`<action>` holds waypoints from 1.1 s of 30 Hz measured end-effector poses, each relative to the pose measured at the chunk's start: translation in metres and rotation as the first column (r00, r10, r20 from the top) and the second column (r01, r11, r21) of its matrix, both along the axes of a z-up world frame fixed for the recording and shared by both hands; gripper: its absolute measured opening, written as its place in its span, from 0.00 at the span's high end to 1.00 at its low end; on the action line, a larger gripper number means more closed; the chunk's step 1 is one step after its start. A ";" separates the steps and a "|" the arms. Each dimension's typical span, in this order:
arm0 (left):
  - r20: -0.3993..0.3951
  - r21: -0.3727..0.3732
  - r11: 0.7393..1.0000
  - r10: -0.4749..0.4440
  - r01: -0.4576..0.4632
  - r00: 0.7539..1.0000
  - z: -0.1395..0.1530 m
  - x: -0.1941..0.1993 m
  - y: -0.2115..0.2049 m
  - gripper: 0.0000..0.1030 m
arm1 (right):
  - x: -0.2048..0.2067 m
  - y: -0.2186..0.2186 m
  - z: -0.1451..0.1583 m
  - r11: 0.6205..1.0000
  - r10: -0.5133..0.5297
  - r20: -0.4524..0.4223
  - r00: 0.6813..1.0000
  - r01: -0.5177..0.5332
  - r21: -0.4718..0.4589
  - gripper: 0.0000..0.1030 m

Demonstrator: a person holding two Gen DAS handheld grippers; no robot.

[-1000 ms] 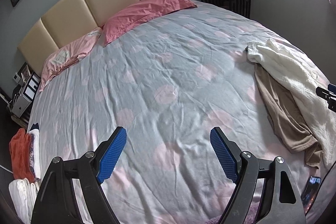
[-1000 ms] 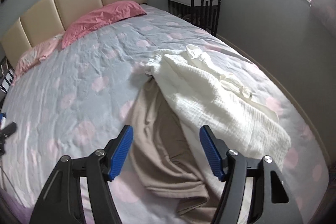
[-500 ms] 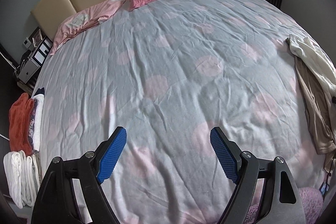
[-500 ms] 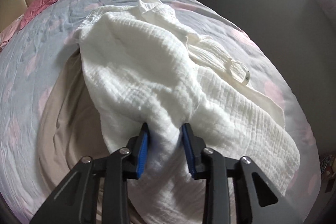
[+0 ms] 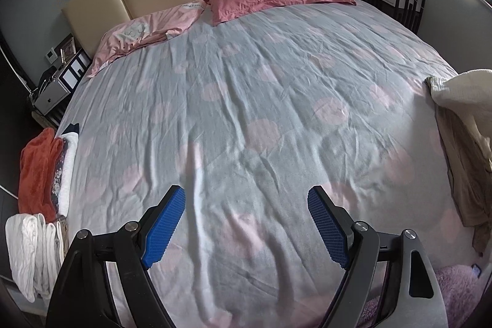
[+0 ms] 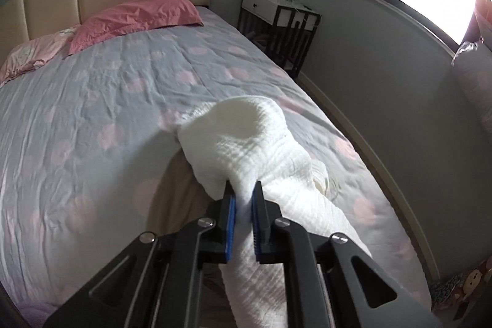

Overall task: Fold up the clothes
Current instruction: 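Grasp the white shirt with the right gripper and lift it off the bed, then grasp the shirt with the left gripper while the right gripper holds it up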

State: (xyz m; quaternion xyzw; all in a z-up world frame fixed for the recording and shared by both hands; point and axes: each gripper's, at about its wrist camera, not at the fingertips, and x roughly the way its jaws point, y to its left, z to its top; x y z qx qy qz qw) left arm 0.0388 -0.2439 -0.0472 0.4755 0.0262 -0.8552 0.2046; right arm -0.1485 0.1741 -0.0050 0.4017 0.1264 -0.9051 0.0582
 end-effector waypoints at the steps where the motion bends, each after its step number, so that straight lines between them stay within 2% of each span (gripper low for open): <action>1: -0.011 -0.001 1.000 0.004 -0.004 1.000 0.005 0.005 -0.004 0.19 | 0.008 -0.016 0.015 0.999 0.032 -0.021 0.999 -0.032 -0.011 0.92; 5: -0.057 0.003 1.000 0.029 -0.029 0.998 0.023 0.028 -0.024 0.19 | 0.041 -0.088 0.067 0.979 0.180 -0.083 0.980 -0.187 -0.085 0.92; 7: -0.080 0.015 0.999 0.045 -0.043 0.996 0.032 0.040 -0.037 0.19 | 0.062 -0.129 0.087 0.952 0.264 -0.099 0.959 -0.276 -0.132 0.92; 10: -0.099 0.008 0.998 0.060 -0.060 0.993 0.040 0.059 -0.056 0.19 | 0.093 -0.191 0.099 0.894 0.383 -0.100 0.918 -0.396 -0.209 0.92; 12: -0.103 0.008 0.997 0.073 -0.072 0.992 0.041 0.070 -0.070 0.19 | 0.110 -0.232 0.088 0.856 0.450 -0.071 0.890 -0.453 -0.250 0.92; 16: -0.105 0.069 0.993 0.102 -0.095 0.989 0.032 0.092 -0.099 0.19 | 0.145 -0.312 0.060 0.770 0.575 -0.010 0.818 -0.546 -0.332 0.92; 21: -0.059 0.130 0.978 0.172 -0.164 0.983 -0.002 0.112 -0.137 0.19 | 0.181 -0.374 -0.033 0.719 0.672 0.184 0.718 -0.572 -0.395 0.87; 23: -0.045 0.176 0.966 0.200 -0.190 0.979 -0.016 0.118 -0.149 0.19 | 0.190 -0.378 -0.060 0.699 0.695 0.222 0.683 -0.572 -0.429 0.85; 24: -0.038 0.200 0.959 0.213 -0.201 0.976 -0.023 0.121 -0.155 0.19 | 0.192 -0.376 -0.069 0.693 0.700 0.229 0.676 -0.566 -0.447 0.78; 26: -0.030 0.230 0.950 0.223 -0.210 0.974 -0.033 0.120 -0.161 0.19 | 0.190 -0.371 -0.082 0.692 0.695 0.232 0.680 -0.545 -0.474 0.73; 27: -0.026 0.244 0.946 0.227 -0.214 0.974 -0.038 0.119 -0.164 0.19 | 0.186 -0.366 -0.088 0.700 0.682 0.233 0.693 -0.527 -0.482 0.71; 31: -0.058 0.290 0.941 0.199 -0.174 0.978 -0.052 0.101 -0.165 0.19 | 0.145 -0.347 -0.108 0.794 0.548 0.259 0.795 -0.398 -0.460 0.63; 33: -0.079 0.321 0.935 0.182 -0.148 0.980 -0.060 0.088 -0.166 0.19 | 0.123 -0.340 -0.121 0.815 0.493 0.284 0.823 -0.323 -0.480 0.62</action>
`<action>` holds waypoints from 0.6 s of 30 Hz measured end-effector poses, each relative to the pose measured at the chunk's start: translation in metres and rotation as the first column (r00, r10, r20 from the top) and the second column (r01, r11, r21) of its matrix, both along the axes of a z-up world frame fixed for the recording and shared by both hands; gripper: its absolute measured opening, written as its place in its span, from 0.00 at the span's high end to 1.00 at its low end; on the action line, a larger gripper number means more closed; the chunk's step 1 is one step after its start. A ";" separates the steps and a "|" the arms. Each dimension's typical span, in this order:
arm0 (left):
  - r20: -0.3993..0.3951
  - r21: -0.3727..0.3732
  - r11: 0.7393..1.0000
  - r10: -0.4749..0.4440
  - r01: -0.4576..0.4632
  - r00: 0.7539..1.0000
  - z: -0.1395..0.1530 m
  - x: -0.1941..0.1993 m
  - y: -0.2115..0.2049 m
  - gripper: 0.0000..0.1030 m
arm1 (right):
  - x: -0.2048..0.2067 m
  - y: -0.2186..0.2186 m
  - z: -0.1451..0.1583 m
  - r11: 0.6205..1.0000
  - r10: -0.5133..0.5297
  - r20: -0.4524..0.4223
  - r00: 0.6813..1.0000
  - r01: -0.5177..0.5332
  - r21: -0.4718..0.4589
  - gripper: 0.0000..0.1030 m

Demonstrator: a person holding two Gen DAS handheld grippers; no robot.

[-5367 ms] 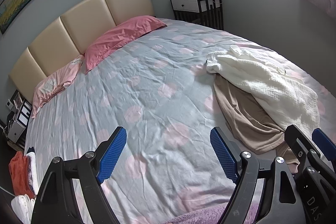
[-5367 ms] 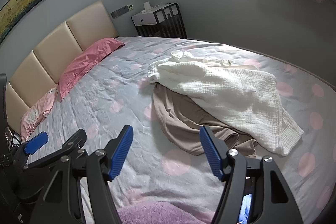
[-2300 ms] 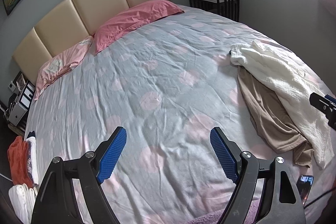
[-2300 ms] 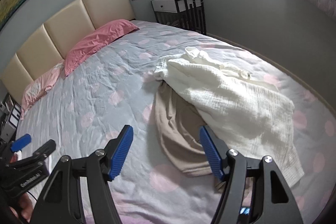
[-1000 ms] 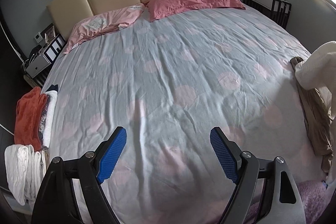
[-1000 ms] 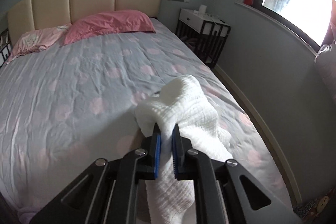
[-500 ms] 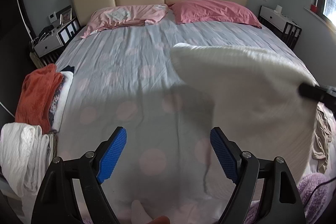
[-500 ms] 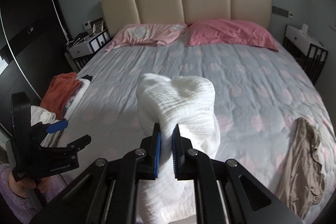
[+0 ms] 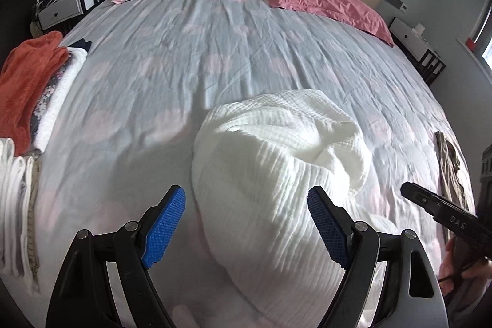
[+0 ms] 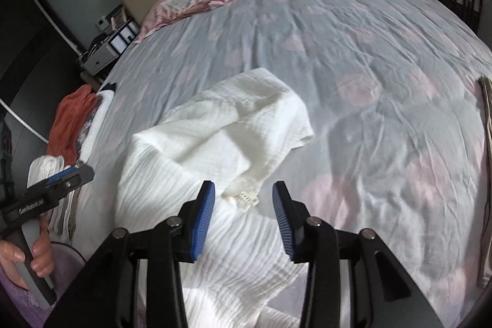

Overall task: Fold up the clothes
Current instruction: 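Grasp the shirt with the left gripper while the right gripper holds it up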

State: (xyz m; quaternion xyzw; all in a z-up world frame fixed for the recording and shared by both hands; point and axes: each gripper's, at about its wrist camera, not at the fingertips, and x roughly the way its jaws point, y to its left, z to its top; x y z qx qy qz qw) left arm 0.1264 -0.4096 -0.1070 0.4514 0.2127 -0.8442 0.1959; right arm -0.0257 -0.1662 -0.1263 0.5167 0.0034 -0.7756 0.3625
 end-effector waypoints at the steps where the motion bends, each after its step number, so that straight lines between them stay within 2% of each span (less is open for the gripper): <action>1: 0.002 0.008 1.000 0.000 0.000 1.000 -0.006 -0.006 0.000 0.19 | -0.008 0.001 -0.007 1.000 -0.023 0.017 1.000 0.024 -0.010 0.62; 5: 0.031 0.048 0.999 0.004 -0.005 1.000 -0.034 -0.028 -0.003 0.21 | -0.025 -0.008 -0.037 0.999 -0.040 0.057 0.998 0.042 -0.033 0.62; 11: 0.158 0.123 0.992 0.015 -0.035 0.987 -0.086 -0.042 -0.012 0.59 | -0.040 -0.033 -0.078 1.000 -0.013 0.119 0.993 0.013 -0.001 0.62; 13: 0.186 0.133 0.991 0.008 -0.033 0.983 -0.094 -0.044 -0.011 0.65 | -0.045 -0.036 -0.089 1.000 -0.010 0.149 0.989 0.011 -0.007 0.64; 15: 0.174 0.113 0.993 0.001 -0.021 0.985 -0.090 -0.044 -0.009 0.76 | -0.047 -0.036 -0.095 0.999 0.004 0.180 0.984 0.004 -0.039 0.84; 17: 0.158 0.081 0.997 0.003 -0.016 0.988 -0.084 -0.043 -0.006 0.82 | -0.046 -0.035 -0.093 0.998 0.013 0.172 0.985 -0.001 -0.067 0.95; 18: 0.149 0.064 0.998 0.007 -0.016 0.989 -0.080 -0.041 -0.005 0.85 | -0.045 -0.033 -0.088 0.997 0.009 0.153 0.988 0.003 -0.081 0.96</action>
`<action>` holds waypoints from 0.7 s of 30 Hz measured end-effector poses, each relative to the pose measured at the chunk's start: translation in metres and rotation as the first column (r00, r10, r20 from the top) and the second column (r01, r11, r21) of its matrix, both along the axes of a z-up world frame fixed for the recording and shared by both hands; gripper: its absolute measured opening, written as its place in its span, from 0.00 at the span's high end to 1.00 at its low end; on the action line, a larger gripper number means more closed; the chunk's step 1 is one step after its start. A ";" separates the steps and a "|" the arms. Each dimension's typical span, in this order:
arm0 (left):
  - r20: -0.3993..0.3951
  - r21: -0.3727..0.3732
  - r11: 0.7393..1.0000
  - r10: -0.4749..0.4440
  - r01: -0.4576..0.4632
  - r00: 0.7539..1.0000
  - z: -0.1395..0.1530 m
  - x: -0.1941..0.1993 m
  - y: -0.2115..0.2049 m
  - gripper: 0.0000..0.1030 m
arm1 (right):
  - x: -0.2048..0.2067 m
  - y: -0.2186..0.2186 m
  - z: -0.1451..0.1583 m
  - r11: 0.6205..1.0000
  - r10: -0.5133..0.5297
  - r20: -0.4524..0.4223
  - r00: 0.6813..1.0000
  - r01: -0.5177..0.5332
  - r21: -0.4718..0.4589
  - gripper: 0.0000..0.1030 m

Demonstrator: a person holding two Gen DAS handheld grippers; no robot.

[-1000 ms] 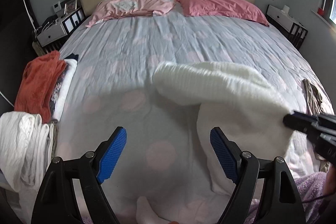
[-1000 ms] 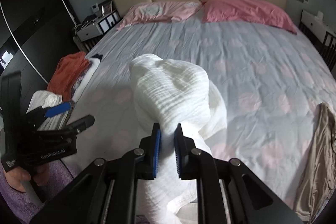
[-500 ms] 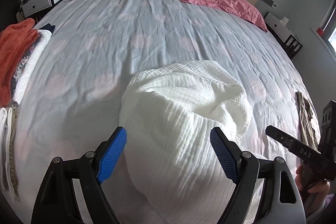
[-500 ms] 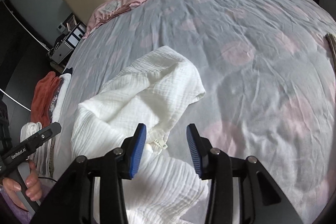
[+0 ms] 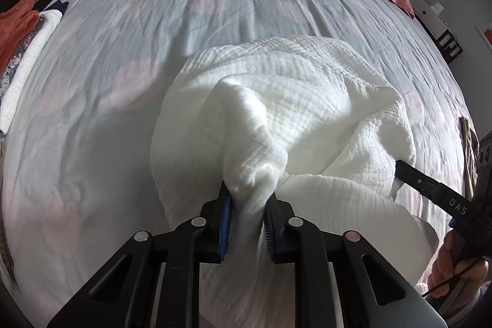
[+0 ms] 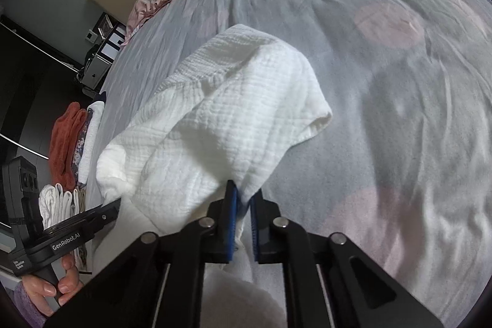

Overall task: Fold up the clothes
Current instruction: 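Grasp the shirt with the left gripper while the right gripper holds it up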

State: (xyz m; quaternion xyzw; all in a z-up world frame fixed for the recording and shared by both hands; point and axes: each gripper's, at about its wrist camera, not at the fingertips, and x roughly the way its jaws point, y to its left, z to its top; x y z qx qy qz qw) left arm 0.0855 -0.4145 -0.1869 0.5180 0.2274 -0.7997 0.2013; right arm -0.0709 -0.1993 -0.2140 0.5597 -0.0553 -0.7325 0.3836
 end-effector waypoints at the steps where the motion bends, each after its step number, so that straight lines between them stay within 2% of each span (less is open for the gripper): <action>1: -0.009 -0.017 1.000 0.002 -0.002 1.000 0.004 0.002 0.001 0.86 | 0.002 0.004 0.009 1.000 -0.014 -0.027 1.000 0.013 -0.017 0.97; 6: -0.094 -0.101 0.994 0.025 -0.034 0.995 0.035 0.019 0.001 0.89 | 0.014 0.025 0.055 0.991 -0.090 -0.144 0.985 0.075 -0.111 0.98; 12: -0.239 -0.187 0.982 -0.049 0.003 0.970 0.106 0.037 0.019 0.89 | 0.051 0.047 0.137 0.981 -0.122 -0.332 0.935 0.063 -0.181 0.98; 16: -0.335 -0.252 0.968 -0.105 0.018 0.936 0.174 0.046 0.023 0.90 | 0.078 0.061 0.214 0.965 -0.155 -0.459 0.875 0.036 -0.259 0.98; 18: -0.374 -0.305 0.952 -0.145 0.026 0.916 0.211 0.048 0.026 0.90 | 0.093 0.068 0.258 0.956 -0.174 -0.528 0.831 0.014 -0.292 0.98; 21: -0.387 -0.380 0.923 -0.216 0.058 0.897 0.252 0.051 0.029 0.89 | 0.119 0.078 0.320 0.944 -0.204 -0.621 0.757 -0.015 -0.329 0.98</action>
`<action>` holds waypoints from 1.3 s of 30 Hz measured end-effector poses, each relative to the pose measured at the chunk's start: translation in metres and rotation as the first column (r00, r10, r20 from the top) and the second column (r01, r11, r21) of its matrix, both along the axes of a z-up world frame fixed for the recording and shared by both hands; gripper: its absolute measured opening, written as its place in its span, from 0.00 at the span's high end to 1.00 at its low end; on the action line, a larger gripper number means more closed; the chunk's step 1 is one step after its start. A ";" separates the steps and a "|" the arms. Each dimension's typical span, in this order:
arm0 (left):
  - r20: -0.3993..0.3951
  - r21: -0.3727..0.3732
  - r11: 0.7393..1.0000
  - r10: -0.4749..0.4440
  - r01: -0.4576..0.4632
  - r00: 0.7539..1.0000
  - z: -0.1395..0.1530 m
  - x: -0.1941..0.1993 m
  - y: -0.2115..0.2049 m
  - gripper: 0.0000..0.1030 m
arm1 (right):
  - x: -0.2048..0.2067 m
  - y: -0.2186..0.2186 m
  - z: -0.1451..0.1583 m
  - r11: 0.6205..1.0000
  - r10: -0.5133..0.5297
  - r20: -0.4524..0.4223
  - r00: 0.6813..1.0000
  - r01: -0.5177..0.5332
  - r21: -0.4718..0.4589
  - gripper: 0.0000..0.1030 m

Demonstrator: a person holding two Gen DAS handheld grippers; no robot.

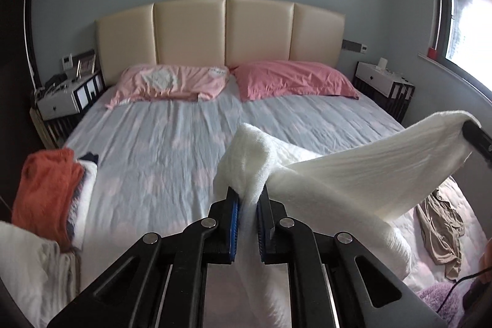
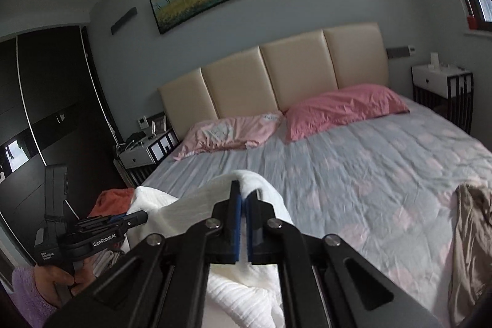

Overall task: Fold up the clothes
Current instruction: 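Grasp the shirt with the left gripper while the right gripper holds it up, then open the right gripper and release the shirt while the left gripper holds it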

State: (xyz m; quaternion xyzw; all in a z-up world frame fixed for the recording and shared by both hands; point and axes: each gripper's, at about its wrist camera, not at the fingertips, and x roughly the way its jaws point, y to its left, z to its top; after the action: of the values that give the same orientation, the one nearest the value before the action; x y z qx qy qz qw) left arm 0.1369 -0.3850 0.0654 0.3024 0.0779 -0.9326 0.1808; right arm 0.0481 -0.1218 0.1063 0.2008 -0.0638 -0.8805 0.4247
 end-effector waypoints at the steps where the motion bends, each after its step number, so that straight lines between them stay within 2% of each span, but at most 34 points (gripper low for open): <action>1: -0.006 -0.023 1.000 -0.015 0.015 1.000 0.011 0.001 0.001 0.89 | 0.008 0.004 0.016 1.000 -0.010 -0.031 0.999 0.010 -0.009 0.98; 3: 0.014 -0.066 0.998 -0.025 0.026 1.000 0.022 0.003 0.001 0.89 | 0.020 0.013 0.044 0.999 -0.043 -0.077 0.996 0.041 -0.028 0.98; 6: 0.066 -0.085 0.996 -0.002 0.008 0.998 0.015 0.004 -0.012 0.89 | 0.027 0.032 0.068 0.987 -0.151 -0.116 0.982 0.144 -0.067 0.98; 10: 0.157 -0.085 0.996 0.034 -0.021 0.987 -0.021 -0.003 -0.027 0.89 | 0.016 0.033 0.062 0.992 -0.128 -0.062 0.990 0.126 -0.029 0.98; 13: 0.287 -0.069 0.996 0.076 -0.058 0.955 -0.071 -0.016 -0.039 0.88 | 0.017 0.005 0.029 0.994 -0.068 -0.036 0.997 0.071 0.079 0.98; 16: 0.367 -0.070 0.994 0.108 -0.088 0.924 -0.117 -0.017 -0.043 0.85 | 0.010 -0.027 -0.026 0.984 0.000 0.065 0.998 -0.012 0.176 0.98; 18: 0.382 -0.063 0.994 0.112 -0.095 0.917 -0.136 -0.013 -0.041 0.65 | 0.002 -0.049 -0.065 0.970 0.023 0.134 0.991 -0.055 0.237 0.98; 20: 0.374 -0.060 0.994 0.109 -0.093 0.921 -0.145 -0.008 -0.038 0.56 | -0.006 -0.070 -0.106 0.950 0.043 0.206 0.978 -0.104 0.294 0.98; 23: 0.363 -0.053 0.994 0.109 -0.096 0.925 -0.146 0.000 -0.033 0.55 | -0.027 -0.089 -0.161 0.917 0.045 0.308 0.950 -0.162 0.364 0.94; 26: 0.318 0.008 0.998 0.053 -0.058 0.947 -0.137 0.010 -0.019 0.54 | -0.044 -0.093 -0.192 0.896 0.039 0.349 0.936 -0.188 0.403 0.93; 28: 0.308 0.059 0.998 -0.015 -0.003 0.951 -0.136 0.012 -0.002 0.54 | -0.051 -0.086 -0.198 0.898 0.037 0.358 0.933 -0.188 0.397 0.81; 29: 0.312 0.077 0.997 -0.055 0.032 0.948 -0.138 0.011 0.010 0.54 | -0.054 -0.079 -0.197 0.906 0.040 0.363 0.931 -0.187 0.379 0.70; 30: 0.316 0.094 0.993 -0.094 0.067 0.944 -0.141 0.009 0.022 0.54 | -0.057 -0.072 -0.196 0.913 0.044 0.370 0.928 -0.188 0.361 0.64; 33: 0.355 0.117 0.978 -0.205 0.174 0.912 -0.156 -0.001 0.063 0.54 | -0.063 -0.051 -0.193 0.926 0.037 0.388 0.921 -0.178 0.334 0.60; 37: 0.408 0.136 0.948 -0.317 0.287 0.856 -0.180 -0.013 0.114 0.54 | -0.072 -0.020 -0.202 0.927 -0.027 0.392 0.920 -0.123 0.354 0.58; 39: 0.427 0.146 0.932 -0.362 0.331 0.829 -0.191 -0.017 0.136 0.43 | -0.077 -0.004 -0.213 0.923 -0.073 0.406 0.911 -0.092 0.372 0.58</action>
State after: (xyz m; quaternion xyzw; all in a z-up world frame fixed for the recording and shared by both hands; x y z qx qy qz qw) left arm 0.1196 -0.2488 -0.1259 0.5232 0.0088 -0.8521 0.0117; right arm -0.0290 -0.1261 -0.1065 0.4613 0.0226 -0.8113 0.3586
